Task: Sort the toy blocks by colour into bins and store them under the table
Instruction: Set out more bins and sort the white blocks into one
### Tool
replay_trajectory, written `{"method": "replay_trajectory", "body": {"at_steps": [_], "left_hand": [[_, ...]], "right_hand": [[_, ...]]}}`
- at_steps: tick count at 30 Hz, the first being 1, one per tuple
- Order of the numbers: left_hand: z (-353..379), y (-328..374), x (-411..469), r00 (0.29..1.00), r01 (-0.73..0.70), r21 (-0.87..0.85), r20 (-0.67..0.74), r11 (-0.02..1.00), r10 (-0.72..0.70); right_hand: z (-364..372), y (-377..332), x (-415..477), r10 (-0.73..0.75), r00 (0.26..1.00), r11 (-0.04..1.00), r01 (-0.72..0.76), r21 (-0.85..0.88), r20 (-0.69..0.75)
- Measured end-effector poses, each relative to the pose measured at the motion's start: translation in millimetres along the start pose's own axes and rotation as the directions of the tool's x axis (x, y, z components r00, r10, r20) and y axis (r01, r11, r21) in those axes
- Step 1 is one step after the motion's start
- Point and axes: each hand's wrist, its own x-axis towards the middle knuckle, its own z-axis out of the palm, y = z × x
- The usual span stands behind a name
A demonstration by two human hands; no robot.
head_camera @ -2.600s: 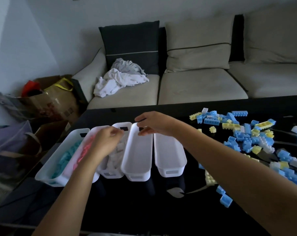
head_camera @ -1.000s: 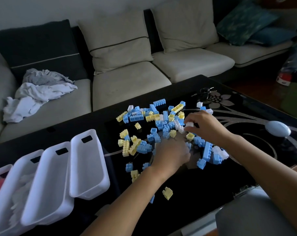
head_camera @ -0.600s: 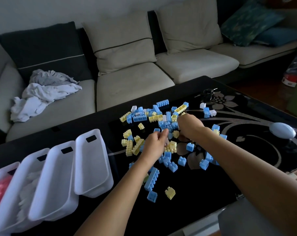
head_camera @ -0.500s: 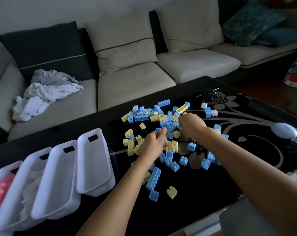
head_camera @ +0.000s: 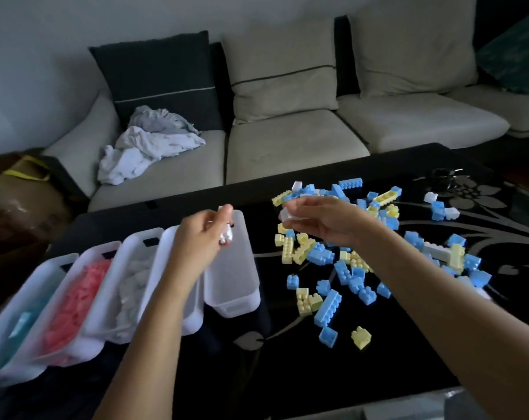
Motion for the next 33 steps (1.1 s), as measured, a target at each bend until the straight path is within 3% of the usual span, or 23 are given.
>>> {"method": "replay_trajectory", "body": {"at_steps": [6,10,14,17,21,24,26,28,33], "left_hand": [[-110.8,-54.1,-25.0,0.918,0.207,0.426,-0.397,0.881,-0.024],[-130.7,-81.4,-32.9,0.937,0.217,0.465,-0.346,0.858,-0.049],[-132.5,-107.5,-32.0,0.954,0.266,0.4,-0.243,0.877,-0.178],[-130.6,-108.0,-30.4,0.923,0.367,0.4,-0.268,0.84,-0.276],[-129.9,-91.5,-28.3,0.913,0.368,0.491,-0.353,0.79,-0.206],[-118.3,-72.2,-22.6,0.944,0.216,0.483,-0.326,0.849,-0.054],[-98.0,-53.9,-12.1,0.972,0.133,0.355,-0.229,0.925,-0.052],[-72.5,-36.0,-1.8,0.991,0.057,0.279,-0.132,0.958,-0.021],[-2.5,12.7,19.1,0.991,-0.105,0.302,0.108,0.947,0.076]], "right_hand": [[116.5,23.2,48.5,0.146,0.965,0.986,-0.161,0.052,0.217],[184.0,40.7,73.7,0.247,0.923,0.964,-0.264,0.02,0.295],[224.4,53.4,89.5,0.287,0.924,0.958,-0.282,-0.058,0.251],[229.5,47.9,96.4,0.291,0.94,0.954,-0.272,-0.126,0.178],[205.8,22.9,86.0,0.254,0.954,0.945,-0.211,-0.249,0.157],[166.1,-1.0,68.1,0.199,0.972,0.922,-0.141,-0.361,0.129],[134.2,-15.4,53.6,0.127,0.988,0.863,-0.065,-0.501,0.09],[100.1,-26.4,40.1,0.03,0.995,0.733,0.044,-0.678,0.097],[-5.4,-42.5,17.7,-0.142,0.987,0.397,-0.018,-0.918,-0.081]]}}
